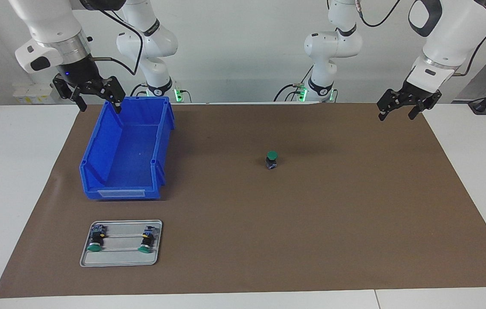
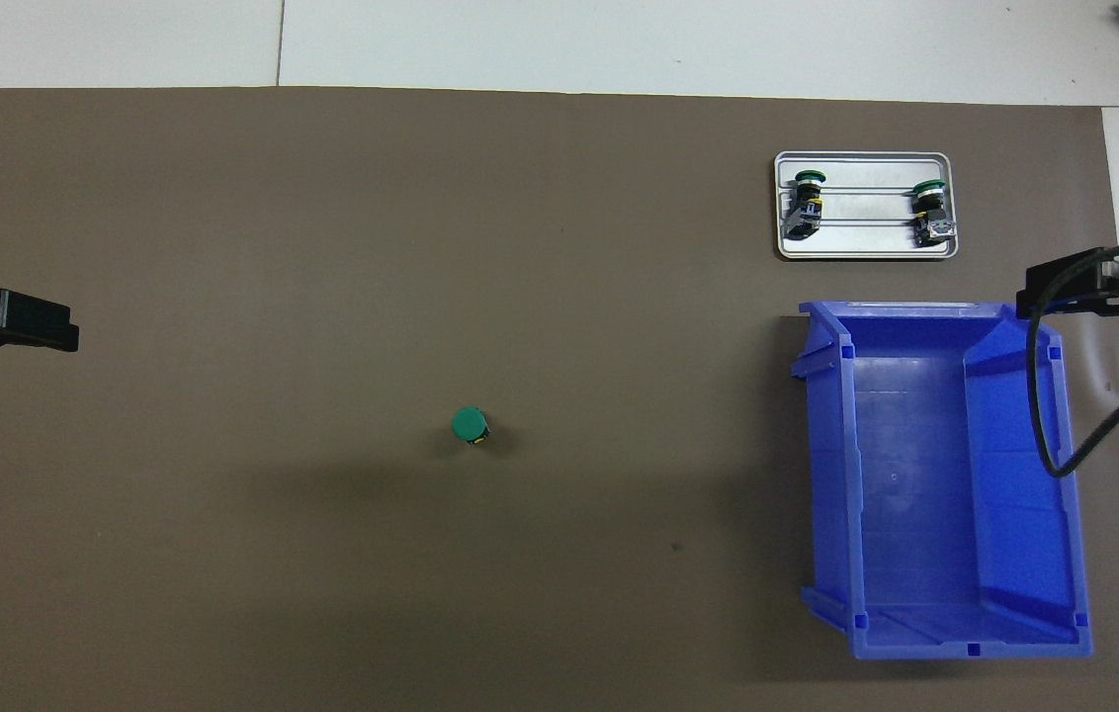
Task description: Place and press button with both arms
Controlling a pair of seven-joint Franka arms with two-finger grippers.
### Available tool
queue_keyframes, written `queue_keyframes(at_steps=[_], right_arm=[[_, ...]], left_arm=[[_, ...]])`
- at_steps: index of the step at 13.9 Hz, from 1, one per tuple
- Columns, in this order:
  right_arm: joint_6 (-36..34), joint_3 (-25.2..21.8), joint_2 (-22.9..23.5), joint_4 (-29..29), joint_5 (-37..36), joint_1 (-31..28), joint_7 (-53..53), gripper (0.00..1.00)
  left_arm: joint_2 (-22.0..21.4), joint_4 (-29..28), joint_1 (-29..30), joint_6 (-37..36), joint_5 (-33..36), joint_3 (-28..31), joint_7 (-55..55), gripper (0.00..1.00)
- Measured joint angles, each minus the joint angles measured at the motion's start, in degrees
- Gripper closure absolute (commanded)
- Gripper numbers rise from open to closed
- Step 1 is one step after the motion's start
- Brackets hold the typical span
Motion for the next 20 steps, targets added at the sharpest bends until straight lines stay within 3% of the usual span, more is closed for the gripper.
queue_keyframes(at_steps=[7,8,9,13,16,20], right_arm=[[0.0,0.0,0.0,0.0,0.0,0.0,0.0,0.0],[0.0,0.0,0.0,0.0,0.0,0.0,0.0,0.0],[0.0,0.0,0.0,0.0,0.0,0.0,0.0,0.0],[0.0,0.0,0.0,0.0,0.0,0.0,0.0,0.0],[0.0,0.0,0.0,0.0,0.0,0.0,0.0,0.0],[0.0,0.0,0.0,0.0,0.0,0.0,0.0,0.0]], left_arm=[[-0.1,-0.11,-1.16,0.05,0.0,-1.04,-0.32,0.0],[-0.12,-0.22,-1.86,0.24,0.0,-1.32,-1.09,0.08],[-0.16,-0.41,-2.81,0.7,-0.01,-1.51,-2.05,0.33],[-0.25,-3.85,-10.71,4.36,-0.04,-2.1,-10.78,1.0],[1.25,-9.91,-18.2,12.86,-0.04,-2.34,-18.12,1.0],[7.57,-16.25,-24.98,30.1,-0.03,-2.45,-25.0,1.0]])
